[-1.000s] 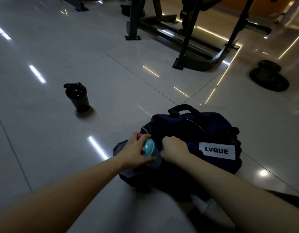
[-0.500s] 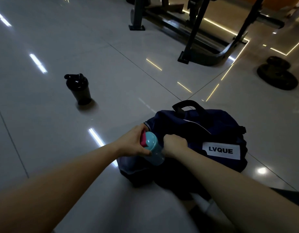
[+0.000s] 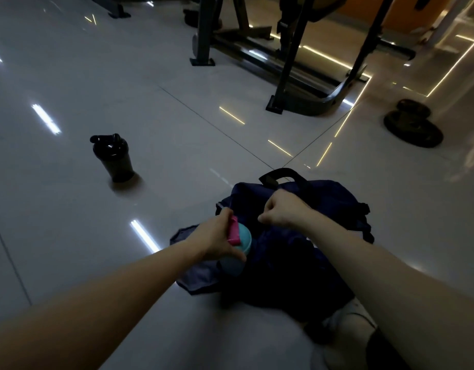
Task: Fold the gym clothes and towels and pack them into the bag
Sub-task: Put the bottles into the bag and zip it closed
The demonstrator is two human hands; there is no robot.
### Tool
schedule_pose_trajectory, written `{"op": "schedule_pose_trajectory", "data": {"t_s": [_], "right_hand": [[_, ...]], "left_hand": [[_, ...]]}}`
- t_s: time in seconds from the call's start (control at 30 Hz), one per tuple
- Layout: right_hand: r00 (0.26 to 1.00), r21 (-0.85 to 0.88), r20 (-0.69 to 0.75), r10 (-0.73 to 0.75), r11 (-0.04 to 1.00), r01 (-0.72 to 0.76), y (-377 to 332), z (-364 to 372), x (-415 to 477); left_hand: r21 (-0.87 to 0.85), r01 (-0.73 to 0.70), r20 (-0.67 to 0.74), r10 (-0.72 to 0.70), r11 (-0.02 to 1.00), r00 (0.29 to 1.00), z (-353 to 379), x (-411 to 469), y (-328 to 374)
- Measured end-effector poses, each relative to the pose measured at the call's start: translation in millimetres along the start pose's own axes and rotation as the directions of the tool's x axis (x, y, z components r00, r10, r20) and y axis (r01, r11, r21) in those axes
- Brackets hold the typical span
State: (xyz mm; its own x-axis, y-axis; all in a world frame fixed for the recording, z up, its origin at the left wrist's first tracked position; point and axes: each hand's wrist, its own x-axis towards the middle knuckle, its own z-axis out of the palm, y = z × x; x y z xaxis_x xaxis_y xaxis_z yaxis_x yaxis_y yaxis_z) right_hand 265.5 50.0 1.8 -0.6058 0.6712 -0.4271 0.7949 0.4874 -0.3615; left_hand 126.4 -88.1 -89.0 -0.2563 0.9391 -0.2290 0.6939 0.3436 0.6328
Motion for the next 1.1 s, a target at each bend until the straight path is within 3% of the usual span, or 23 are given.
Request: {"op": "schedule_pose_trajectory", "data": {"t_s": [0.07,0.2,0.43,0.6,0.77,0.87,1.0,1.1], "right_hand": [[0.998,-0.094,0.069,0.002,0.996,0.004,-5.6,18.8,-5.5],[0.999,-0.237,0.046,-0.022,0.971,0.032,-13.0,53.9,-9.5],[0.998,-0.392,-0.048,-0.029,0.920,0.008,-11.4,86.9,-3.2],[0.994,-0.139,-0.007,0.107,0.984,-0.107,-10.1,92.2,18.0],[0.987,-0.091,0.025,0.156,0.984,-0.153,-15.1,92.5,37.4],[0.987,-0.184,0.024,0.157,0.971,-0.150,-19.0,94.7,41.8],[0.999,-0.409,0.028,0.022,0.913,-0.009,-28.6,101.2,42.5],[0.998,-0.432,0.064,0.008,0.902,0.020,-30.0,92.9,39.6]], "left_hand": [[-0.110,0.021,0.013,-0.020,0.994,1.000,-0.6,-7.1,-7.9],[-0.383,0.083,0.042,-0.073,0.920,0.996,4.7,-26.0,-23.6],[-0.426,0.122,0.066,-0.104,0.897,0.992,4.3,-36.6,-23.8],[-0.457,0.135,0.108,-0.096,0.879,0.990,0.1,-39.6,-33.7],[-0.482,0.145,0.123,-0.097,0.864,0.988,-1.5,-44.4,-45.2],[-0.481,0.159,0.129,-0.110,0.862,0.986,-4.2,-47.7,-58.4],[-0.510,0.173,0.117,-0.131,0.842,0.984,-6.7,-50.5,-69.5],[-0.507,0.173,0.099,-0.142,0.844,0.985,-10.5,-49.2,-67.3]]}}
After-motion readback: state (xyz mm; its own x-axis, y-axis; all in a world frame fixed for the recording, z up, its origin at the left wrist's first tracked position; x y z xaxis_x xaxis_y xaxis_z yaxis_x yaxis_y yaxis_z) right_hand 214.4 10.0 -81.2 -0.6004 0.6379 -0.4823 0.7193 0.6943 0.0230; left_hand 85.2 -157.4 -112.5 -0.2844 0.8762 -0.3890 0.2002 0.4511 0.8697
